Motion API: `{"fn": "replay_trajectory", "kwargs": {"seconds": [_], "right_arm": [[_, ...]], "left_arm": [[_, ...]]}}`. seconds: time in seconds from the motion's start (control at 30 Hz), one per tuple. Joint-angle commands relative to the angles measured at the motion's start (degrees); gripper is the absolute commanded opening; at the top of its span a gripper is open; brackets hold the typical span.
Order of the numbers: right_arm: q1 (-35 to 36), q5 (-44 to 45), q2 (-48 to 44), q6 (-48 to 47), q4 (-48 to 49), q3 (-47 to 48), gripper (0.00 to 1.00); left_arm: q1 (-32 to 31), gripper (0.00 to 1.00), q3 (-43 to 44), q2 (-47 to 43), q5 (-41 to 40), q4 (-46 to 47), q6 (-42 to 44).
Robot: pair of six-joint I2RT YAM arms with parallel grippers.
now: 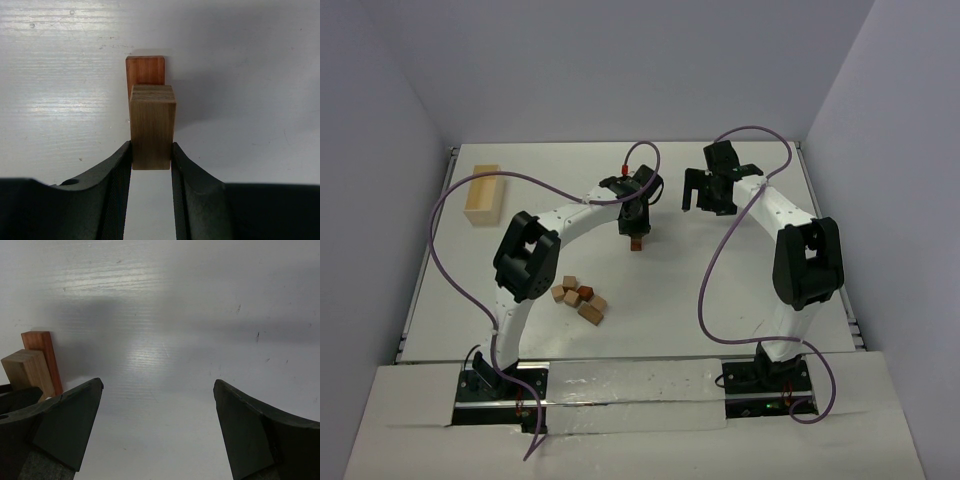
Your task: Build the wood block tower
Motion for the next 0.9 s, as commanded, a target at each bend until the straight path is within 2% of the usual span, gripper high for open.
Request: {"fn": "replay_trajectory", "kwargs": {"seconds": [0.0, 0.13, 0.87], "right_arm": [[0.0, 0.0, 0.1, 0.3, 0.8, 0.5, 1.0], [0.0, 0.0, 0.2, 0.3, 0.7, 0.6, 1.0], [0.0, -1.3, 0.5, 0.4, 0.7, 0.7, 1.0]], "left_arm": [[0.0, 0.2, 2.2, 0.6, 1.1, 0.4, 0.6], [0.0, 0.24, 1.6, 0.2, 0.9, 0.6, 0.5], [0.4, 0.23, 0.7, -0.5, -0.7, 0.6, 0.0]]}}
